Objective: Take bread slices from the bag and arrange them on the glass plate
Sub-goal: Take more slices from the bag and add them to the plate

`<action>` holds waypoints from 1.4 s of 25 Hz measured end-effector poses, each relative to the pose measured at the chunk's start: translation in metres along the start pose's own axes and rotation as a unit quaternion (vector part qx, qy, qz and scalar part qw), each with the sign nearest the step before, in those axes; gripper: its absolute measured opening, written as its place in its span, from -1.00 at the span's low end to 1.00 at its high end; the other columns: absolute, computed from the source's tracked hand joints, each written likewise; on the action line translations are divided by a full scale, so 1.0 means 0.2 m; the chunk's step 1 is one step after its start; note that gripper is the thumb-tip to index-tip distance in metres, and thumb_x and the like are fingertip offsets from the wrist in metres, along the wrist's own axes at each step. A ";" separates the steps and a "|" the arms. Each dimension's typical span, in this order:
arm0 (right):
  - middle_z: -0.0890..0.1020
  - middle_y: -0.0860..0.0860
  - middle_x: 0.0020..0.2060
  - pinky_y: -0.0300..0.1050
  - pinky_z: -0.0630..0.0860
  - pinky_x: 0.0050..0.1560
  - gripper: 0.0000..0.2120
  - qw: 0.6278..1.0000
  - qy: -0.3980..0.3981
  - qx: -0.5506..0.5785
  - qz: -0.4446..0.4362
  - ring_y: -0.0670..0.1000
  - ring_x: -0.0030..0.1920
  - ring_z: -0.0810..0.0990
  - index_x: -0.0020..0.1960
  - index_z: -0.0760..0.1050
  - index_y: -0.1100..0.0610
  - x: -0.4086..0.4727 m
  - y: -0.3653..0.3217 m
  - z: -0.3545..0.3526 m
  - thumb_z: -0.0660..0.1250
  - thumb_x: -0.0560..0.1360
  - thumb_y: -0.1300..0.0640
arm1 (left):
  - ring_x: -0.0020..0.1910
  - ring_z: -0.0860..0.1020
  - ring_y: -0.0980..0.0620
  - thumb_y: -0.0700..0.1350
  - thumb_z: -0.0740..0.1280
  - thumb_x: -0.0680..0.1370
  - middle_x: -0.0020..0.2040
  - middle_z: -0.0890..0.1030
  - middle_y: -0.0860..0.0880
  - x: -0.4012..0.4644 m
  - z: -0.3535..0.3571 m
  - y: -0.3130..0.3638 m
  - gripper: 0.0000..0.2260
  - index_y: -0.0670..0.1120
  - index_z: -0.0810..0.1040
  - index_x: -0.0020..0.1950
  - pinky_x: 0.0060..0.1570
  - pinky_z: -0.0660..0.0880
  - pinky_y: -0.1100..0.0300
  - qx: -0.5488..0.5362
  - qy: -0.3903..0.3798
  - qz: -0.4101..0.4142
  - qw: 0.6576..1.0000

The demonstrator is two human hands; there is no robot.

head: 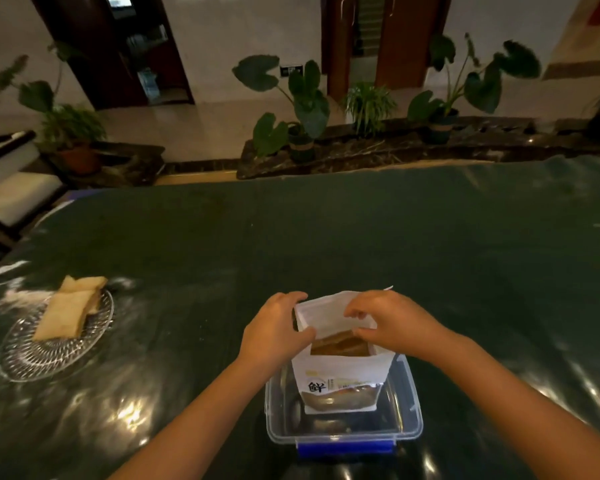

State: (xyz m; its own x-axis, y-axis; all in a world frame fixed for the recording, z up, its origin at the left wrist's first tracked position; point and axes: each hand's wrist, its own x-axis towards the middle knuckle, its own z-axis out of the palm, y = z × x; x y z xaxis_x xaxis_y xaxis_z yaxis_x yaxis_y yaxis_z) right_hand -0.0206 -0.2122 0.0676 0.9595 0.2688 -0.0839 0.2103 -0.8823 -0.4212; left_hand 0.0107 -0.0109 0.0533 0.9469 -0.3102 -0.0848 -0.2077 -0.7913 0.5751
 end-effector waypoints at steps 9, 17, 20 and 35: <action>0.62 0.00 0.11 -0.19 0.56 -0.01 -0.68 0.988 -0.088 -0.128 -0.016 -0.01 0.02 0.61 0.21 0.48 -0.01 0.01 0.03 -0.03 0.33 0.46 0.08 | -0.30 0.57 0.25 -0.24 0.41 0.43 -0.22 0.58 0.10 -0.04 -0.08 -0.10 -0.49 0.02 0.38 0.33 -0.38 0.44 0.47 -0.090 -0.021 -0.056 0.994; 0.59 0.04 0.06 -0.15 0.45 -0.04 -0.71 0.962 -0.222 -0.145 0.060 0.02 -0.07 0.51 0.14 0.48 0.07 0.25 -0.10 0.15 0.36 0.43 0.07 | -0.30 0.58 0.35 -0.22 0.42 0.43 -0.29 0.62 0.08 -0.12 -0.06 -0.13 -0.60 0.08 0.47 0.20 -0.41 0.46 0.51 -0.160 -0.010 -0.064 0.985; 0.58 0.06 0.09 -0.09 0.42 0.02 -0.70 0.956 -0.253 -0.119 0.085 0.03 -0.04 0.49 0.14 0.46 0.09 0.31 -0.13 0.24 0.35 0.44 0.05 | -0.30 0.59 0.31 -0.24 0.42 0.43 -0.30 0.63 0.07 -0.11 -0.08 -0.13 -0.65 0.04 0.51 0.16 -0.35 0.48 0.44 -0.175 -0.007 -0.075 0.982; 0.55 0.07 0.16 0.08 0.42 0.27 -0.63 0.941 -0.247 -0.106 0.205 0.09 0.13 0.53 0.25 0.40 0.04 0.30 -0.03 0.41 0.25 0.49 -0.08 | -0.30 0.60 0.27 -0.22 0.42 0.43 -0.30 0.63 0.09 -0.12 -0.04 -0.07 -0.70 0.07 0.53 0.10 -0.32 0.45 0.42 -0.161 -0.029 -0.094 0.982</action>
State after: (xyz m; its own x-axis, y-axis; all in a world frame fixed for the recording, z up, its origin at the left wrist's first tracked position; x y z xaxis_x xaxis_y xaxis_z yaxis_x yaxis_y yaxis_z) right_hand 0.0211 -0.1582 -0.0080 0.7755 -0.0095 -0.6313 -0.0756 -0.9941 -0.0780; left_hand -0.0067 0.0115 0.0532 0.9437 -0.2106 -0.2551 0.0673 -0.6327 0.7715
